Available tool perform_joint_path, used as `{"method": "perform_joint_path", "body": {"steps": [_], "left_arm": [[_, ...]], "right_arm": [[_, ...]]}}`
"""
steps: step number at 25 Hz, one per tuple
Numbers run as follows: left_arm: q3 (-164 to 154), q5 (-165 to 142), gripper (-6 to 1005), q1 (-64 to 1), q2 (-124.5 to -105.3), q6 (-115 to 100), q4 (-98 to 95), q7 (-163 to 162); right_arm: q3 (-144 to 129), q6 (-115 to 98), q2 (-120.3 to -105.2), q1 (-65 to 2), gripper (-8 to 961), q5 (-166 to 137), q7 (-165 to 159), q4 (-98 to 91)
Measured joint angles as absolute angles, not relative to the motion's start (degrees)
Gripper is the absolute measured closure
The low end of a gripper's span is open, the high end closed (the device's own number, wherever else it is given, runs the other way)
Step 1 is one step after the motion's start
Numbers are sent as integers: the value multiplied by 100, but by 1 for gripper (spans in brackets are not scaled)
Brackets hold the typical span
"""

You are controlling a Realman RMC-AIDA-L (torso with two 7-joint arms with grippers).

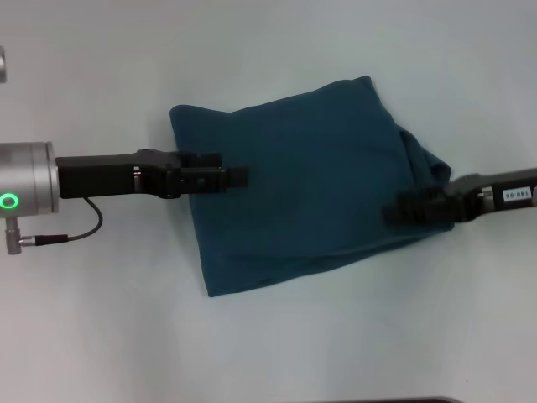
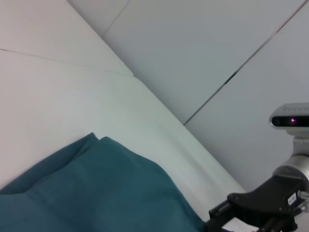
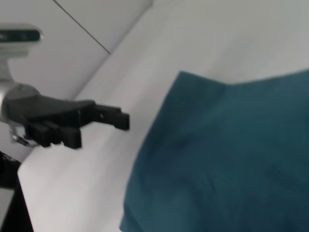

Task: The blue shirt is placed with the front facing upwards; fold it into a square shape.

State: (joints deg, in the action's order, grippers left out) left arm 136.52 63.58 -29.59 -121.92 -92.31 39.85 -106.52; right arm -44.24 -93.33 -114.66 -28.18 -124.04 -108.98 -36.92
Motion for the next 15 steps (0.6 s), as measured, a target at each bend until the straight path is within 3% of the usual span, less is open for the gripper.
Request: {"method": "perform_joint_path", "body": {"steps": [9, 15], "left_arm": [[13623, 6333, 174, -2985, -12207, -9148, 3966, -10662], [13663, 6328, 175, -2956, -12157, -9194, 4021, -10656]], "right_arm": [[-4297, -8963, -11474, -2941, 238, -12910, -10926, -3467], [-3802, -9393, -11296, -2899, 236, -12616, -10702, -3501]]}}
